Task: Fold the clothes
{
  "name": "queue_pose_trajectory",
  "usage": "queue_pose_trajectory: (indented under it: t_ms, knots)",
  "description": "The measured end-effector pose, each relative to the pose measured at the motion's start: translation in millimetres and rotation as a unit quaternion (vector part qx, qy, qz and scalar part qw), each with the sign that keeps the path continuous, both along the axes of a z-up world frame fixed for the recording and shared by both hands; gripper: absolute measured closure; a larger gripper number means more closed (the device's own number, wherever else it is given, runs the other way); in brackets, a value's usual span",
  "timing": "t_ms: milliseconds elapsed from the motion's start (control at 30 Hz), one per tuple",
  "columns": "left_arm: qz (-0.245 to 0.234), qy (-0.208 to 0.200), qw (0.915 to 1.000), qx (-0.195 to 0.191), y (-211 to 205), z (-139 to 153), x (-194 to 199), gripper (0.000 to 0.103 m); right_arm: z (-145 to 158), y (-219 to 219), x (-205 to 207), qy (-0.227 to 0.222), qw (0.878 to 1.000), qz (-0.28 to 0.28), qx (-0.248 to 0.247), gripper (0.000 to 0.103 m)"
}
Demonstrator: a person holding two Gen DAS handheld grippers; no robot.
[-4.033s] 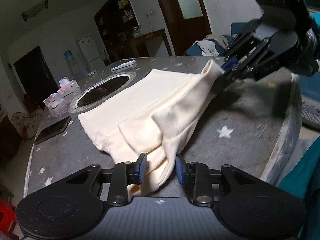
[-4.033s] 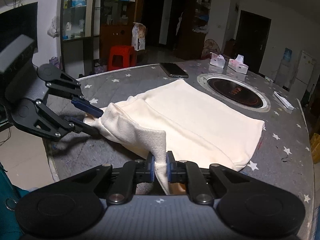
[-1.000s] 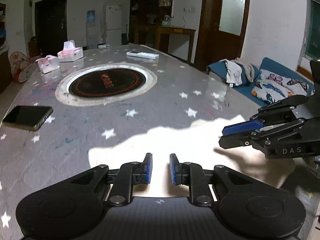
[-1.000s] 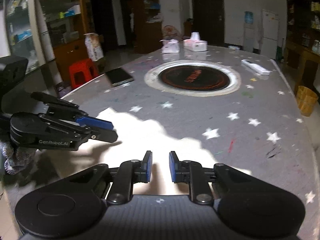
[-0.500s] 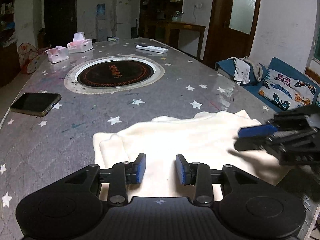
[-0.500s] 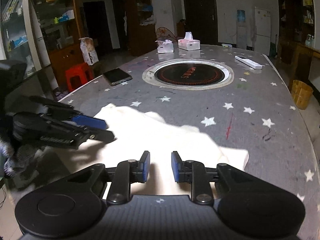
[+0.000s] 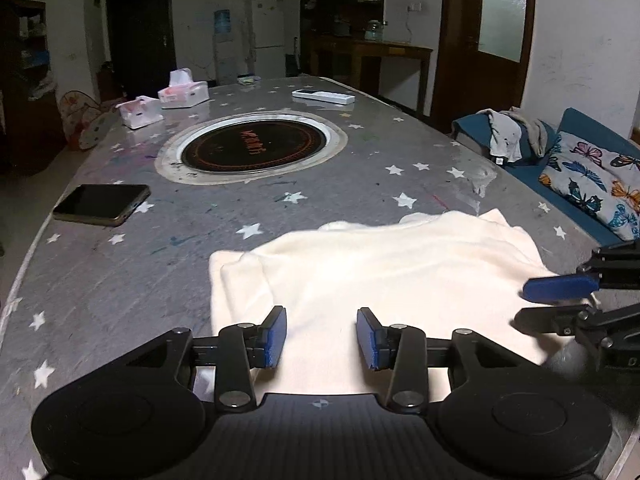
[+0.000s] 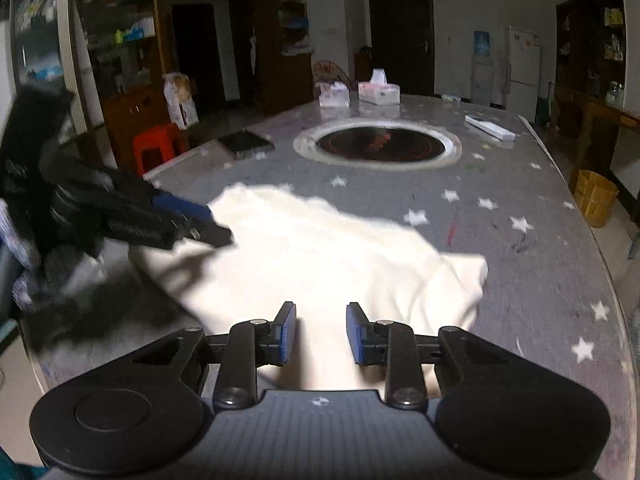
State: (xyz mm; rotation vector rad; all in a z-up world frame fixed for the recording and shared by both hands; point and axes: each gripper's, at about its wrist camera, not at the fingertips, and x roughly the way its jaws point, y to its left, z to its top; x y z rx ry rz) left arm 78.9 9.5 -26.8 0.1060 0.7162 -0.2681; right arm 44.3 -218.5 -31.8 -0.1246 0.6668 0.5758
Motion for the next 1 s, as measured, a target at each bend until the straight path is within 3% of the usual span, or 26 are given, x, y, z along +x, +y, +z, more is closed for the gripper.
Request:
queue_pose_trajectory:
  t_ms: [167, 500, 600, 800, 1000]
  knots:
    - [0.015, -0.022, 0.9996, 0.000, 9, 0, -24, 0.062, -1, -9, -16, -0.014, 1.000, -0.007, -0.002, 0.075]
    - [0.013, -0.001, 0.9997, -0.022, 11, -9, -40, 0.063, -5, -18, -24, -0.012, 0.999, 0.010, -0.043, 0.077]
    - [0.009, 0.001, 0.9996, -0.028, 11, -7, -44, 0.063, -5, -21, -13, -0.006, 0.999, 0.000, -0.032, 0.077]
    - [0.005, -0.009, 0.9988, -0.048, 8, 7, -33, 0.063, -3, -26, 10, 0.005, 1.000, -0.020, -0.010, 0.077]
    - [0.012, 0.005, 0.9989, -0.044, 8, -2, -6, 0.063, -2, -32, 33, 0.017, 0.999, -0.040, 0.012, 0.076]
